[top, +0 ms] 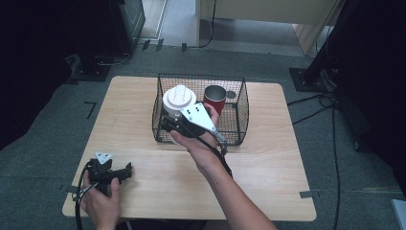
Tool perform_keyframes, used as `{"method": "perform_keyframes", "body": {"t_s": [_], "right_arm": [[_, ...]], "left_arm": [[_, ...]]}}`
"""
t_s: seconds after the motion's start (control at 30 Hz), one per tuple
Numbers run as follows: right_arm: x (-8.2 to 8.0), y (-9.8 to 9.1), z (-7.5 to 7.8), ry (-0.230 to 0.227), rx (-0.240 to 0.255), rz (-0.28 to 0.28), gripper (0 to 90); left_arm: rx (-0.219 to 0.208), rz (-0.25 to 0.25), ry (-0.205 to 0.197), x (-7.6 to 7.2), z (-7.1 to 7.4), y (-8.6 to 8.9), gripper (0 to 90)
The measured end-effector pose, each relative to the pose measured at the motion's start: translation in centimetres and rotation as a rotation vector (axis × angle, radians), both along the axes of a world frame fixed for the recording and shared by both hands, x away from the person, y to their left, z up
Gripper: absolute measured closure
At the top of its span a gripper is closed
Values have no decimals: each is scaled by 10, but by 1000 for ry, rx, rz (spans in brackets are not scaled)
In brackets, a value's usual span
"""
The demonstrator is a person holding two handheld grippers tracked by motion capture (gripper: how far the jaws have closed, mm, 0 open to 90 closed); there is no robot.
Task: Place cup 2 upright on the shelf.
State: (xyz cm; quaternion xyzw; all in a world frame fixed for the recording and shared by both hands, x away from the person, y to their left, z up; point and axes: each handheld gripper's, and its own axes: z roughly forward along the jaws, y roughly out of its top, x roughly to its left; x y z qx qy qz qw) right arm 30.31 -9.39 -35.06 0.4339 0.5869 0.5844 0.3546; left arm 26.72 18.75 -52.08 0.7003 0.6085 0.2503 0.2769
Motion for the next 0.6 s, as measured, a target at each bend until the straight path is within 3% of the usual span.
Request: {"method": "perform_keyframes", "body": {"t_s": [0.1,0.37,0.6], "right_arm": [[5,1,1,-20,-7,5,157],[24,4,5,-14,12,-6,157],[42,9,4,-20,1,-18,156]], "left_arm": [[0,-1,0,0,0,0,0],[-2,4,-1,0,0,0,0],[-1,3,-1,0,0,0,0]]}}
